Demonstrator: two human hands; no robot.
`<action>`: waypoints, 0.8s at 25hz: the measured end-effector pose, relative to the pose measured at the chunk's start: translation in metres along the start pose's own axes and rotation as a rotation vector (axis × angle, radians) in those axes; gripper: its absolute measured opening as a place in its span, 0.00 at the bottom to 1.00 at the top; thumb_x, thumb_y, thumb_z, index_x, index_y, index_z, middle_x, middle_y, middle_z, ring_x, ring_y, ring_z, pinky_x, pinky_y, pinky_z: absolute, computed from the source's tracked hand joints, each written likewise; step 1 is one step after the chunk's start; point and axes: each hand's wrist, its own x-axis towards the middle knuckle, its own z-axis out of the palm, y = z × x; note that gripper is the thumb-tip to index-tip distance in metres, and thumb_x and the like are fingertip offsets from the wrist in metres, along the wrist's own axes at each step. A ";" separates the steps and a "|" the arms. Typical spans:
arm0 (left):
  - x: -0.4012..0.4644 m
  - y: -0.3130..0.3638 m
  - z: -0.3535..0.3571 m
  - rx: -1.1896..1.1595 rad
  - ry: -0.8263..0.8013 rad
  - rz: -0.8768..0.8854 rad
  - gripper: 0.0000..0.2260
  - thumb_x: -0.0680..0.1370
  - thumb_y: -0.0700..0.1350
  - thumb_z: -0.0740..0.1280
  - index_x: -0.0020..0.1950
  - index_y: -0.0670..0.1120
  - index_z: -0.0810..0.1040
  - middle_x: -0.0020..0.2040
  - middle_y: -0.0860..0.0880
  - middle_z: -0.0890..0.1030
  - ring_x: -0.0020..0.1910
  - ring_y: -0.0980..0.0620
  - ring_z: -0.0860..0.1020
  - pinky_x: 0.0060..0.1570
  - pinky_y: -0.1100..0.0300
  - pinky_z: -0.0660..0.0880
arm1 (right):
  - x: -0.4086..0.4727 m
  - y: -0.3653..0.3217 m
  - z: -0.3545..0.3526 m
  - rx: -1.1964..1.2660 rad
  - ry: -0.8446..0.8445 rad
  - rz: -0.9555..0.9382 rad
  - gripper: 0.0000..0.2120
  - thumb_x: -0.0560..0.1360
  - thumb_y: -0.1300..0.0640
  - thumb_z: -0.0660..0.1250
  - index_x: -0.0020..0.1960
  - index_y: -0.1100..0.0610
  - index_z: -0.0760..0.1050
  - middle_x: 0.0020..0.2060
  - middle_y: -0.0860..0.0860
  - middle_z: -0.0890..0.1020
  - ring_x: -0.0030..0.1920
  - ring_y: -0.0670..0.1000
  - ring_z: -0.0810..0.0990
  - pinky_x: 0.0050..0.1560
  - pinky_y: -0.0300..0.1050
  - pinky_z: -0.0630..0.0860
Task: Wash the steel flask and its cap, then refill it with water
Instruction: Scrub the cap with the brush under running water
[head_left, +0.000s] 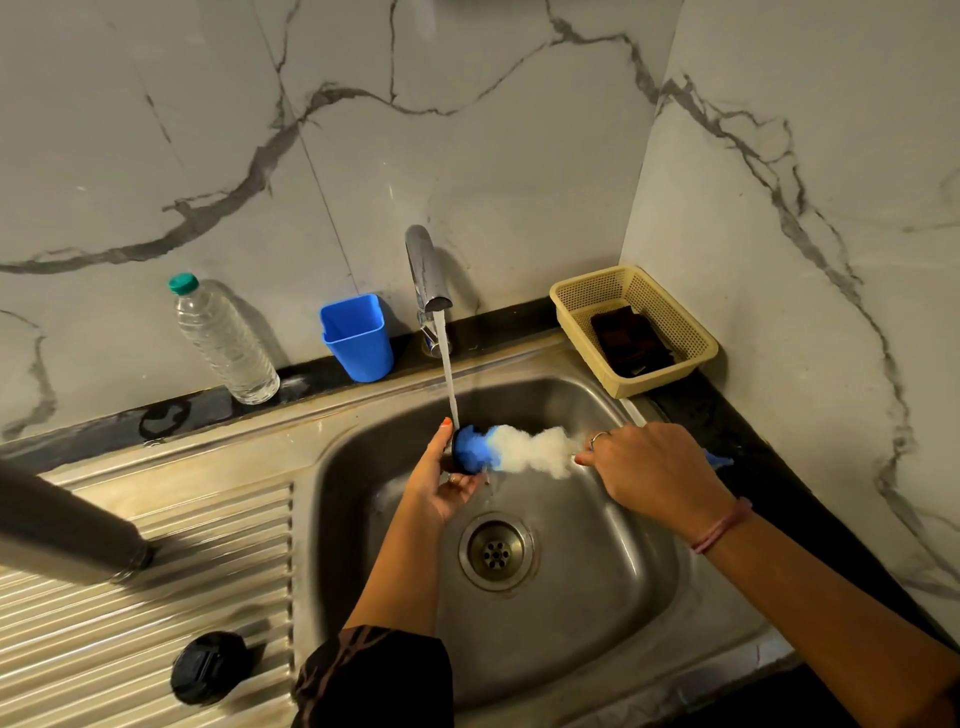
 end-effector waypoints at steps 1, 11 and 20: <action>0.000 0.000 0.001 0.002 -0.006 0.000 0.18 0.73 0.51 0.74 0.55 0.40 0.78 0.52 0.40 0.80 0.51 0.43 0.81 0.53 0.50 0.80 | 0.000 -0.001 -0.001 0.000 0.000 0.000 0.16 0.82 0.46 0.50 0.51 0.53 0.74 0.36 0.50 0.77 0.36 0.51 0.77 0.38 0.44 0.74; 0.008 -0.002 -0.005 -0.059 0.020 -0.013 0.25 0.73 0.53 0.74 0.64 0.41 0.76 0.58 0.38 0.78 0.54 0.42 0.80 0.51 0.50 0.80 | -0.008 0.016 0.006 0.080 0.056 0.053 0.10 0.79 0.47 0.59 0.51 0.51 0.75 0.39 0.49 0.80 0.38 0.48 0.79 0.40 0.43 0.77; 0.002 -0.008 -0.009 0.042 -0.004 0.041 0.15 0.76 0.47 0.72 0.57 0.40 0.76 0.54 0.40 0.77 0.54 0.43 0.80 0.51 0.50 0.79 | -0.027 0.064 0.025 0.226 -0.077 0.381 0.15 0.79 0.45 0.60 0.51 0.54 0.79 0.37 0.49 0.82 0.36 0.48 0.80 0.41 0.47 0.79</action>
